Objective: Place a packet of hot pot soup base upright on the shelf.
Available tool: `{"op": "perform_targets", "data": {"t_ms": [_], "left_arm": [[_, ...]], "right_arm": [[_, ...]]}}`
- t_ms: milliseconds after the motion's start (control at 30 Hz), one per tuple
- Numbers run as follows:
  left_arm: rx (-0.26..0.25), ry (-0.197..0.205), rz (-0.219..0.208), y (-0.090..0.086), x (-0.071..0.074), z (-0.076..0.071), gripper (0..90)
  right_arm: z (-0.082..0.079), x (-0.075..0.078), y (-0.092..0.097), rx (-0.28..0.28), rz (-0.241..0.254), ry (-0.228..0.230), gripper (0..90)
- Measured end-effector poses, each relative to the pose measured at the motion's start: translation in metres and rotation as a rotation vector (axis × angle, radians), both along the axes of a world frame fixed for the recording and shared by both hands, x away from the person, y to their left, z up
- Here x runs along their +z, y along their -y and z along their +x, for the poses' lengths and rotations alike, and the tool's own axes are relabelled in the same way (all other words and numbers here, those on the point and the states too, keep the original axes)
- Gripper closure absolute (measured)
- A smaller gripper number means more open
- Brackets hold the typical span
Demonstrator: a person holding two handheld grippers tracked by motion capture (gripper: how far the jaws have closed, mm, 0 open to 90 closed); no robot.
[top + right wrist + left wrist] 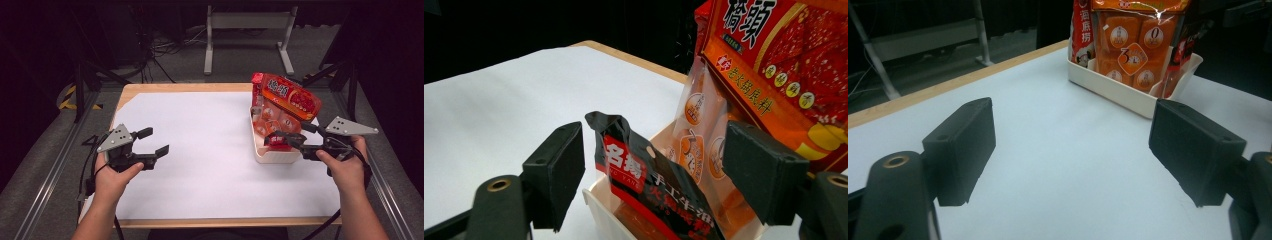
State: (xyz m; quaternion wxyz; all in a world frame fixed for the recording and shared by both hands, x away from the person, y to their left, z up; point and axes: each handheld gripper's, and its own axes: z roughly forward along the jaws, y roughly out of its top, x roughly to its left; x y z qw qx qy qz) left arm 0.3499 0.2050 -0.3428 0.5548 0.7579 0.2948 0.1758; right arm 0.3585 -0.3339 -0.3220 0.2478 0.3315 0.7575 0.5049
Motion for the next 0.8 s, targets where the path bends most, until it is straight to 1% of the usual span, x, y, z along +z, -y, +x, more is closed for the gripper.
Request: {"op": "perform_targets", "data": {"t_ms": [67, 133, 167, 300, 333, 433, 467, 567, 600, 633, 733, 800], "left_arm": [[0.009, 0.004, -0.004, -0.008, -0.005, -0.003, 18.3], [0.018, -0.004, -0.008, -0.013, -0.009, -0.004, 17.7], [0.027, -0.004, 0.002, -0.016, -0.011, -0.004, 17.5], [0.037, -0.002, 0.014, -0.019, -0.016, -0.005, 17.1], [0.041, -0.006, 0.017, -0.021, -0.019, -0.006, 16.9], [0.050, -0.009, 0.009, -0.025, -0.026, -0.007, 16.7], [0.050, -0.009, 0.009, -0.025, -0.026, -0.007, 16.7], [0.057, -0.007, 0.011, -0.028, -0.032, -0.008, 16.6], [0.058, -0.006, 0.009, -0.029, -0.034, -0.008, 16.6], [0.064, -0.006, -0.004, -0.030, -0.035, -0.008, 16.7], [0.059, -0.021, -0.033, -0.029, -0.037, -0.007, 16.5], [0.059, -0.028, -0.021, -0.028, -0.038, -0.006, 16.5]], "right_arm": [[0.000, -0.004, 0.000, 0.009, -0.008, -0.006, 24.5], [0.000, -0.006, 0.002, 0.009, -0.006, -0.003, 24.5], [0.000, -0.008, 0.002, 0.011, 0.002, -0.004, 24.3], [-0.001, -0.015, 0.005, 0.000, 0.009, -0.003, 24.2], [-0.001, -0.017, 0.006, -0.006, 0.009, 0.000, 24.2], [-0.002, -0.021, 0.009, -0.011, 0.008, 0.006, 24.2], [-0.001, -0.023, 0.010, -0.012, 0.011, 0.009, 24.2], [-0.001, -0.026, 0.012, -0.018, 0.019, 0.007, 23.5], [-0.001, -0.027, 0.012, -0.019, 0.022, 0.002, 23.4], [0.000, -0.029, 0.012, -0.019, 0.021, -0.002, 23.4], [0.002, -0.033, 0.011, -0.030, 0.022, -0.009, 23.5], [0.003, -0.034, 0.009, -0.027, 0.014, -0.017, 23.4]]}}
